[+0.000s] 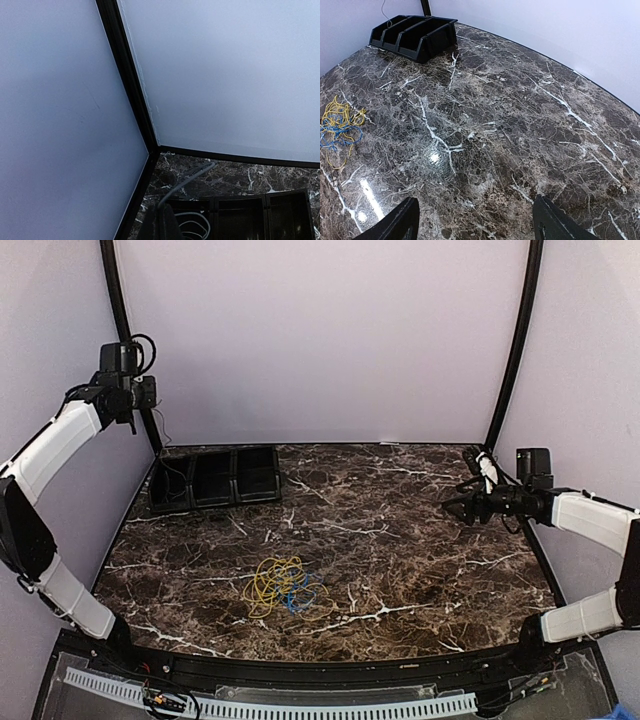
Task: Untangle the cables
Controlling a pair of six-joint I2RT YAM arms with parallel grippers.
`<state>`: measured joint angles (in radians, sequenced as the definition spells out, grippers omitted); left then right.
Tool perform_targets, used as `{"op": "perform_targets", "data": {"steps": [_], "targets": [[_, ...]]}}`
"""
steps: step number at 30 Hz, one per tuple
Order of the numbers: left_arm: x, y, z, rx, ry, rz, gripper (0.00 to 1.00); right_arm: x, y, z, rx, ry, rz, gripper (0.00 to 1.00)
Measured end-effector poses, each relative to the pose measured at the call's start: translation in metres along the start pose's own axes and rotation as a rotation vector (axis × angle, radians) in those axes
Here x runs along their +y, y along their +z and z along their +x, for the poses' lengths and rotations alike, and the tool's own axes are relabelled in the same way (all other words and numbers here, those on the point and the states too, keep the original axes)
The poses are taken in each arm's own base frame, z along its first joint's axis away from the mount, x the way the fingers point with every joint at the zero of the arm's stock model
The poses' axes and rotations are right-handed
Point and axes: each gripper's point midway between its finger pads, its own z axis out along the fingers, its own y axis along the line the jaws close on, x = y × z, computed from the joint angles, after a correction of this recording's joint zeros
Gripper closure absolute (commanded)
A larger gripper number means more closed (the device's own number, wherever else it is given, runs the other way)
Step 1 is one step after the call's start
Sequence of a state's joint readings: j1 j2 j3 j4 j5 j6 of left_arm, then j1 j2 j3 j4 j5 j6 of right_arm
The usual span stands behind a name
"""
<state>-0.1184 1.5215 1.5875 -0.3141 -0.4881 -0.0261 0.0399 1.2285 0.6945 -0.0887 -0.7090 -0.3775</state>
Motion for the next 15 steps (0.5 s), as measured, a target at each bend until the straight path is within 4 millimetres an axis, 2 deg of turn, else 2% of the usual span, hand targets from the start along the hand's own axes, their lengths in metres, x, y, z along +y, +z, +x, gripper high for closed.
{"op": "perform_targets", "data": {"steps": [6,15], "targets": [[-0.001,0.018,0.033,0.039,0.022,-0.016,1.0,0.0,0.0,0.001,0.001,-0.009,0.001,0.2],[-0.014,0.034,0.088,0.123,0.015,0.024,1.0,0.001,-0.001,0.001,0.001,-0.016,0.003,0.2]]}}
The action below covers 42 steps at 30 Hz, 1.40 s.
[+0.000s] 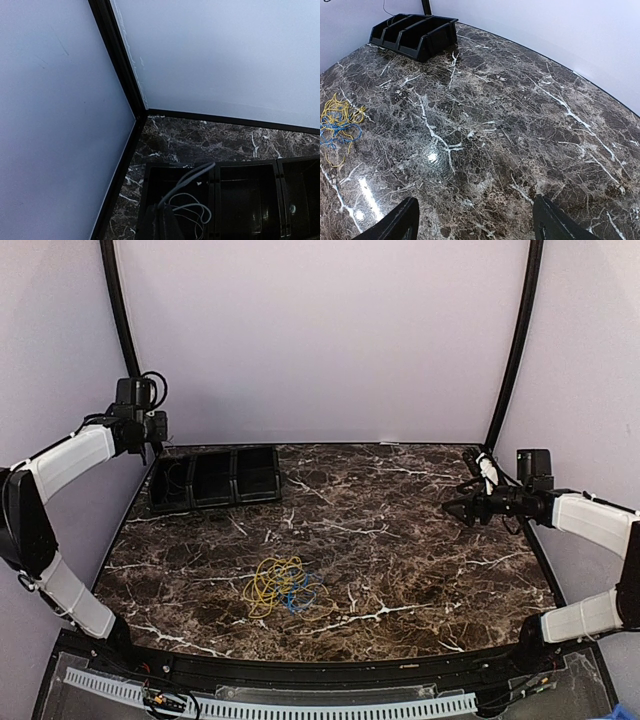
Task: Untangle the cables
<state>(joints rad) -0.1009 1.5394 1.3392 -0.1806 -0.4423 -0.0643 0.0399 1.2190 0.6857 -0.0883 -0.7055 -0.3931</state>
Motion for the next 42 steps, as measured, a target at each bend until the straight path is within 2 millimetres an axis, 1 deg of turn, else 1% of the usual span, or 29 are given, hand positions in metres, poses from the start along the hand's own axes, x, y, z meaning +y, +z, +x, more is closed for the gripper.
{"op": "perform_targets", "data": {"steps": [1,5,8,14,19,22,35,39,42], "targets": [[-0.001,0.003,0.009,0.014,0.0,0.004,1.0,0.0,0.0,0.0,0.0,-0.002,0.0,0.2],[-0.006,0.015,0.031,0.055,0.0,0.013,1.0,0.0,0.0,0.0,0.0,-0.004,0.0,0.21],[-0.007,0.03,0.046,0.095,-0.018,0.028,1.0,0.0,0.0,0.0,0.0,-0.006,-0.001,0.21],[-0.003,0.056,0.076,0.183,-0.055,0.034,1.0,0.001,0.0,0.002,0.003,-0.011,-0.002,0.21],[0.0,0.066,0.091,0.231,-0.088,0.05,1.0,0.001,0.0,0.002,0.003,-0.014,-0.002,0.21],[-0.002,0.073,0.1,0.267,-0.107,0.074,1.0,0.001,0.0,0.002,0.003,-0.014,-0.002,0.21],[-0.021,0.096,0.132,0.374,-0.119,0.133,1.0,0.0,0.005,0.009,0.022,-0.013,-0.011,0.21],[-0.024,0.097,0.142,0.408,-0.121,0.148,1.0,0.0,0.005,0.009,0.022,-0.015,-0.012,0.21],[-0.026,0.097,0.143,0.423,-0.12,0.152,1.0,0.0,0.005,0.009,0.022,-0.017,-0.012,0.21]]}}
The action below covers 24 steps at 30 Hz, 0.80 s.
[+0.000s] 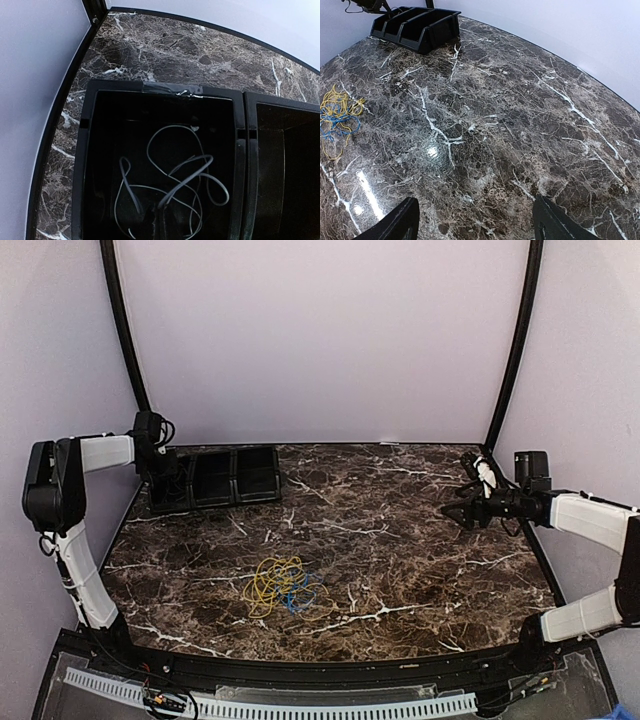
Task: Untangle the cables
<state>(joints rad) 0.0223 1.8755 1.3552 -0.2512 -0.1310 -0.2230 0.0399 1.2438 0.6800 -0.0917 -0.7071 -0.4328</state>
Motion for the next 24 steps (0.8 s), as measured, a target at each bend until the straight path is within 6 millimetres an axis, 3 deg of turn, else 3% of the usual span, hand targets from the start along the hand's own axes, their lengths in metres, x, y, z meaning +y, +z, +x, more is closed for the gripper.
{"op": "perform_targets", "data": {"steps": [3,7,12,19,24], "targets": [[0.0,-0.001,-0.002,0.003,-0.001,0.0,0.99,0.001,0.0,0.001,0.002,0.002,-0.002,0.21],[0.0,-0.006,-0.006,0.012,0.002,-0.007,0.88,0.001,0.0,0.001,0.004,0.005,-0.006,0.21],[0.003,-0.02,-0.009,0.017,0.01,-0.017,0.6,0.001,0.0,0.002,0.006,0.007,-0.006,0.21],[0.005,-0.083,-0.039,-0.088,-0.02,0.005,0.48,0.002,0.0,0.002,0.007,0.008,-0.007,0.21],[0.0,-0.138,-0.063,-0.205,-0.042,0.059,0.48,0.002,0.0,0.002,0.007,0.005,-0.007,0.21]]}}
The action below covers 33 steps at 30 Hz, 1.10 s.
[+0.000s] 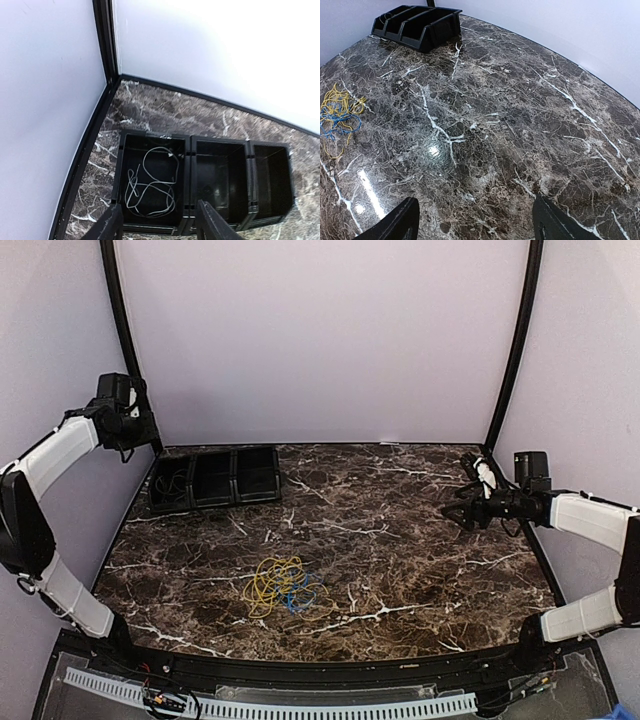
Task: Untangle the cables
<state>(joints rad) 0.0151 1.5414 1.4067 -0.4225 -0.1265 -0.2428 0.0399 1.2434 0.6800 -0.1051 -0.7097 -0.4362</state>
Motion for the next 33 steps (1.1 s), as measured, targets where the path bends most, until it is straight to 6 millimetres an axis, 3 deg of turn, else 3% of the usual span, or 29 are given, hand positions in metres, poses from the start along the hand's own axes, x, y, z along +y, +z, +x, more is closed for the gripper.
{"op": "perform_targets", "data": {"steps": [3,4,8,10,12,14,17,20,26,30,33], "targets": [[-0.02,-0.025,-0.004,-0.041,0.016,0.068,0.5,0.0,0.0,0.0,0.0,-0.001,0.0,0.21],[-0.035,-0.035,0.0,-0.053,0.037,0.116,0.5,0.0,0.0,0.0,0.0,-0.001,0.0,0.22],[-0.116,-0.074,0.041,-0.036,0.185,0.368,0.54,0.002,0.0,-0.001,-0.003,-0.005,-0.01,0.28],[-0.149,-0.09,0.066,-0.002,0.242,0.489,0.58,0.005,-0.001,-0.002,-0.002,-0.014,-0.025,0.3],[-0.169,-0.102,0.091,0.047,0.275,0.577,0.62,0.011,-0.003,-0.011,-0.013,-0.046,-0.042,0.33],[-0.178,-0.106,0.11,0.096,0.286,0.633,0.64,0.019,-0.007,-0.027,-0.033,-0.098,-0.059,0.35],[-0.185,-0.109,0.148,0.195,0.289,0.696,0.64,0.038,-0.005,-0.069,-0.063,-0.194,-0.116,0.35],[-0.194,-0.111,0.197,0.332,0.303,0.754,0.61,0.063,0.008,-0.098,-0.077,-0.284,-0.193,0.32],[-0.22,-0.122,0.278,0.541,0.411,0.834,0.54,0.144,0.044,-0.088,0.046,-0.375,-0.436,0.34],[-0.231,-0.131,0.305,0.598,0.468,0.858,0.55,0.177,0.063,-0.083,0.112,-0.427,-0.523,0.36],[-0.23,-0.121,0.314,0.617,0.479,0.825,0.59,0.196,0.065,-0.079,0.129,-0.458,-0.553,0.36]]}}
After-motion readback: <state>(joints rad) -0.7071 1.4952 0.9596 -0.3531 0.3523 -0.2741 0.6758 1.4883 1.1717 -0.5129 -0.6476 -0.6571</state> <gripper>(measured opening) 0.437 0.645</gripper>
